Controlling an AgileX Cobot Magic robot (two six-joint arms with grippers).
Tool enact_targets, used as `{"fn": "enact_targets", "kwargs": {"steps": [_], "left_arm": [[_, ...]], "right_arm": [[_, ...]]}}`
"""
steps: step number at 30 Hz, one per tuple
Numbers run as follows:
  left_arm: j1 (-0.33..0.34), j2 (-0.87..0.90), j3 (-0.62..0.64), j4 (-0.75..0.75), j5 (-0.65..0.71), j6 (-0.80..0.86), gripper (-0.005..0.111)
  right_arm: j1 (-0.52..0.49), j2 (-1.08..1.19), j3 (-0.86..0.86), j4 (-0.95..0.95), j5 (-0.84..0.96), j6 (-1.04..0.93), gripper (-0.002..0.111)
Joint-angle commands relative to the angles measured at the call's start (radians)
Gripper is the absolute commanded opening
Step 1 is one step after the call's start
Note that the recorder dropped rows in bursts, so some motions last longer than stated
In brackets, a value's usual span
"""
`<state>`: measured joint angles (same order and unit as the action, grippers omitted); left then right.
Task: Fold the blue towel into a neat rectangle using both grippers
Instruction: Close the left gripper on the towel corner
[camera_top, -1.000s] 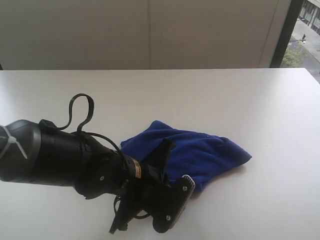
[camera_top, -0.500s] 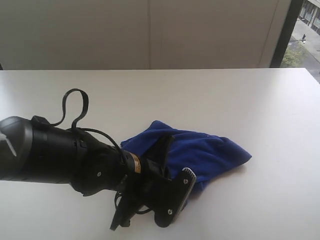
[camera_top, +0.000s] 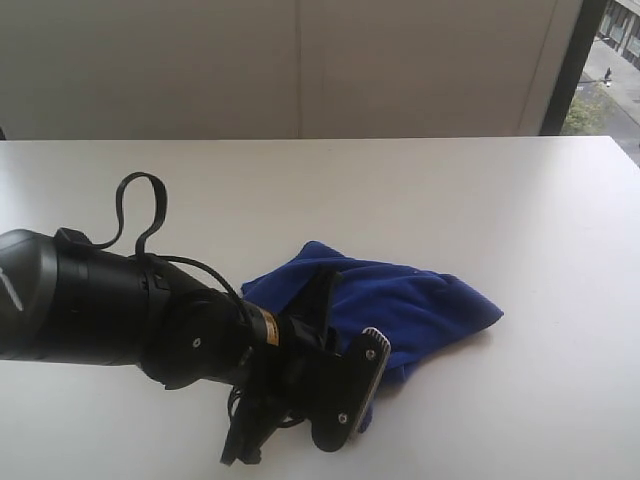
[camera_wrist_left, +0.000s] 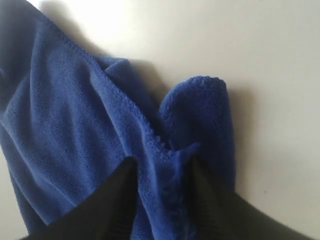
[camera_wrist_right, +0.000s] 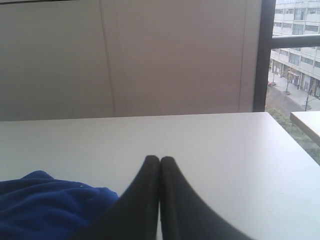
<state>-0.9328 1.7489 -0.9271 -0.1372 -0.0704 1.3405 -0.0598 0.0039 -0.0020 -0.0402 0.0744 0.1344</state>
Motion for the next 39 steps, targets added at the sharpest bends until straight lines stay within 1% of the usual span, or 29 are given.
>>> {"fn": "enact_targets", "kwargs": {"steps": [1, 7, 11, 14, 19, 24, 26, 35, 39], "left_arm": [[0.002, -0.011, 0.008, -0.014, -0.009, -0.016, 0.048], [0.002, -0.011, 0.008, -0.014, -0.016, -0.016, 0.041], [0.002, -0.011, 0.008, -0.014, -0.016, -0.017, 0.026], [0.002, -0.011, 0.008, -0.014, -0.016, -0.017, 0.020], [0.002, -0.011, 0.008, -0.014, -0.016, -0.046, 0.023], [0.002, -0.011, 0.008, -0.014, -0.016, -0.079, 0.039], [0.002, -0.011, 0.008, -0.014, -0.020, -0.088, 0.043], [0.002, -0.011, 0.008, -0.014, -0.089, -0.088, 0.043], [0.002, -0.011, 0.008, -0.015, -0.091, -0.092, 0.043]], "right_arm": [[0.002, -0.004, 0.002, 0.000, -0.009, 0.004, 0.000], [0.002, -0.004, 0.002, 0.000, -0.009, 0.004, 0.000], [0.002, -0.004, 0.002, 0.000, -0.009, 0.004, 0.000], [0.002, -0.004, 0.002, 0.000, -0.009, 0.004, 0.000], [0.002, -0.004, 0.002, 0.000, -0.009, 0.004, 0.000], [0.002, -0.004, 0.002, 0.000, -0.009, 0.004, 0.000], [0.002, -0.004, 0.002, 0.000, -0.009, 0.004, 0.000], [0.002, -0.004, 0.002, 0.000, -0.009, 0.004, 0.000], [0.002, -0.004, 0.002, 0.000, -0.009, 0.004, 0.000]]}}
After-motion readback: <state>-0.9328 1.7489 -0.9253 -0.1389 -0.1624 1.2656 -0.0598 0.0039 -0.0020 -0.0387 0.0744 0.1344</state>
